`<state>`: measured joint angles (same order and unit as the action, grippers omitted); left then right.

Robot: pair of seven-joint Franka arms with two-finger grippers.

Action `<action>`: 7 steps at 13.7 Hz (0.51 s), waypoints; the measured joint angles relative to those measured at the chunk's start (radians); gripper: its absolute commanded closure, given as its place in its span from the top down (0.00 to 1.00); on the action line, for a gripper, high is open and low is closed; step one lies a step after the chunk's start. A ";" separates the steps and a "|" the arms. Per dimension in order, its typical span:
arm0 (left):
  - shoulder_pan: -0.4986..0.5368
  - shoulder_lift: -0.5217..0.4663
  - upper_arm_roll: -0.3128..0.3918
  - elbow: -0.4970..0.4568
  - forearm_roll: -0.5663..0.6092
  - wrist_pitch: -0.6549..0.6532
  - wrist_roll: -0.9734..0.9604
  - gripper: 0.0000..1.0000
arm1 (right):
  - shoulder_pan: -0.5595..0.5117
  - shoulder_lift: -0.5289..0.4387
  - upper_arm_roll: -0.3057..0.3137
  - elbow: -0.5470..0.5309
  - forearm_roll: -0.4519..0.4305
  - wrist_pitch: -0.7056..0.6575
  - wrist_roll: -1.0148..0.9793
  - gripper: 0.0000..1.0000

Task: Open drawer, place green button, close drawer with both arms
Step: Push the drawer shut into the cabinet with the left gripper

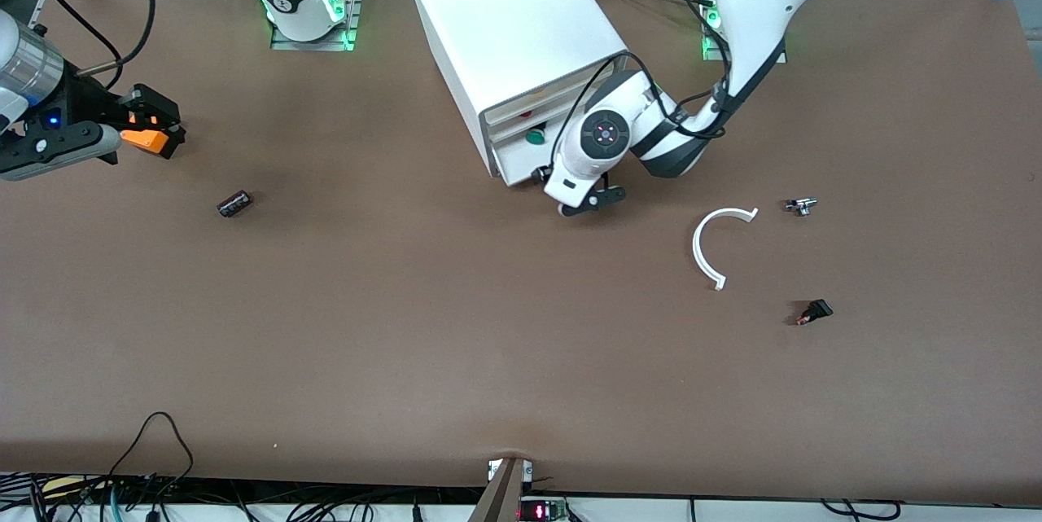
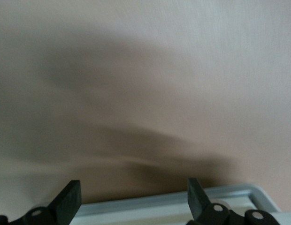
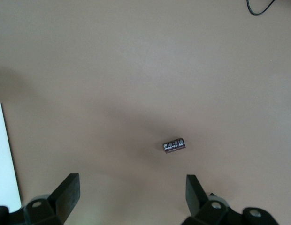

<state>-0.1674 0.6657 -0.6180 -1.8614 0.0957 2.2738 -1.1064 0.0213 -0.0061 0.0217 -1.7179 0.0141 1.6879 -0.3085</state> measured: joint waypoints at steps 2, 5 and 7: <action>-0.002 0.019 -0.017 0.000 0.000 0.009 0.000 1.00 | 0.007 0.004 0.004 0.005 0.000 0.010 0.000 1.00; -0.001 0.033 -0.034 0.000 -0.006 0.011 -0.001 1.00 | 0.009 0.013 0.007 0.026 0.000 0.012 0.001 1.00; -0.002 0.039 -0.047 0.000 -0.022 0.011 -0.002 1.00 | 0.009 0.014 0.007 0.034 -0.001 0.012 0.001 1.00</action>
<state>-0.1694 0.7045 -0.6654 -1.8613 0.0736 2.2852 -1.1080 0.0306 0.0081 0.0287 -1.6844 0.0133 1.7004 -0.3073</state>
